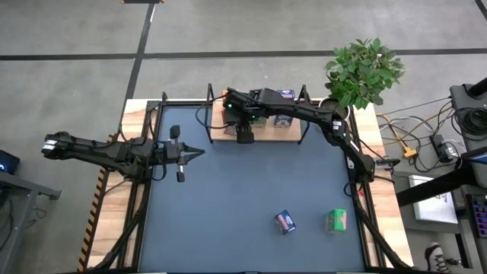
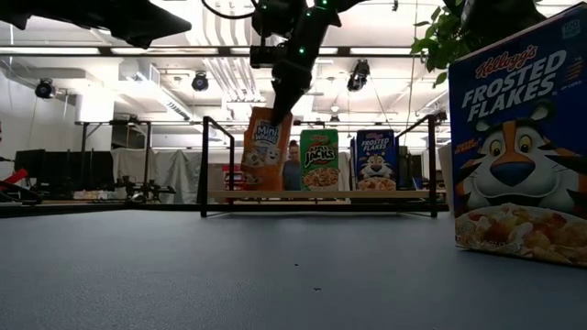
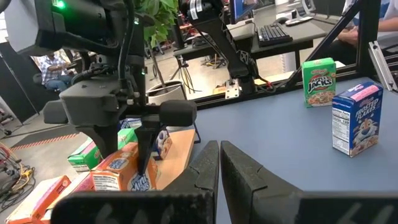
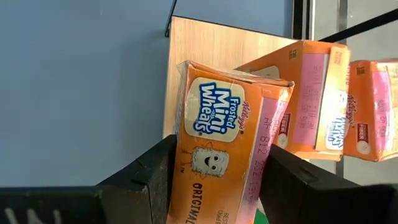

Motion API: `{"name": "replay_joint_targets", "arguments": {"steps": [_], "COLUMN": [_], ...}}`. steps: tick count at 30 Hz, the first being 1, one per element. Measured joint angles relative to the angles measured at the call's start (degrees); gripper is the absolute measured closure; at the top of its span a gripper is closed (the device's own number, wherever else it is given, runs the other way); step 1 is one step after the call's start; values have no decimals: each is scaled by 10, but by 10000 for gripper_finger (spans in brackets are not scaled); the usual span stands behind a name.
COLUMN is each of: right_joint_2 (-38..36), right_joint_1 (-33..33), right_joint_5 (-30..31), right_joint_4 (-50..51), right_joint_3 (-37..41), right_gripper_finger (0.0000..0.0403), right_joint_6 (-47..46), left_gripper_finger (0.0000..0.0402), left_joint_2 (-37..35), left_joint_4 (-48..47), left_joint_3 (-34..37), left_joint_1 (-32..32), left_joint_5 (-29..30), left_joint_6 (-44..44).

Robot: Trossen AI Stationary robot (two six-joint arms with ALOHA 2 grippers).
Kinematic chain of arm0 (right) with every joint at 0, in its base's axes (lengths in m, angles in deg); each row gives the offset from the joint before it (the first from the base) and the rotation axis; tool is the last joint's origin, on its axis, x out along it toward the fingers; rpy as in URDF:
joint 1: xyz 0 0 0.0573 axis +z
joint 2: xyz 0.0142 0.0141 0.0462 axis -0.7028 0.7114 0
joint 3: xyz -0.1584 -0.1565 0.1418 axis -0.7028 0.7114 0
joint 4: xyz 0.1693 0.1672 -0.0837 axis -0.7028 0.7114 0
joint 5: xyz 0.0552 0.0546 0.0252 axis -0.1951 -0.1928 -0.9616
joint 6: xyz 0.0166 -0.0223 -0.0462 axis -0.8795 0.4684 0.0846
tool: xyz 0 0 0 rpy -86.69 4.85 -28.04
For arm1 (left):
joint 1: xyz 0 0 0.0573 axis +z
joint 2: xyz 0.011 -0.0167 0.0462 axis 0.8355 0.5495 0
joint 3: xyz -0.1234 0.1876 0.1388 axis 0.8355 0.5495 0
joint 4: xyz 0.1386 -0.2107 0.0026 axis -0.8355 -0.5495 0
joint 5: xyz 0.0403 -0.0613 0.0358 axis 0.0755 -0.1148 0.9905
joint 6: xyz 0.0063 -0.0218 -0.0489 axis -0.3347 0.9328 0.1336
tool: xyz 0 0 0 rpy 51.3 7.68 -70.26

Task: Stack cereal on shelf
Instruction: Put the orange cereal box on the shelf

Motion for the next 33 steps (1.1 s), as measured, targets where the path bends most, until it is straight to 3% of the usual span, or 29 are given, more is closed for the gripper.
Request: {"name": "replay_joint_targets", "arguments": {"steps": [13,19,33], "right_joint_2": [-2,-1,-1], "right_joint_1": [-2,-4,-4], "right_joint_5": [-4,-4,0], "right_joint_4": [-53,-57,-60], "right_joint_3": [56,56,44], "right_gripper_finger": [213,190,188], "right_joint_6": [-1,-2,-9], "left_gripper_finger": [402,402,402], "left_joint_2": [1,1,1], "left_joint_4": [0,0,-2], "left_joint_3": [0,0,0], "left_joint_1": [0,0,0], "left_joint_5": [-1,-1,-1], "left_joint_6": [0,0,0]}}
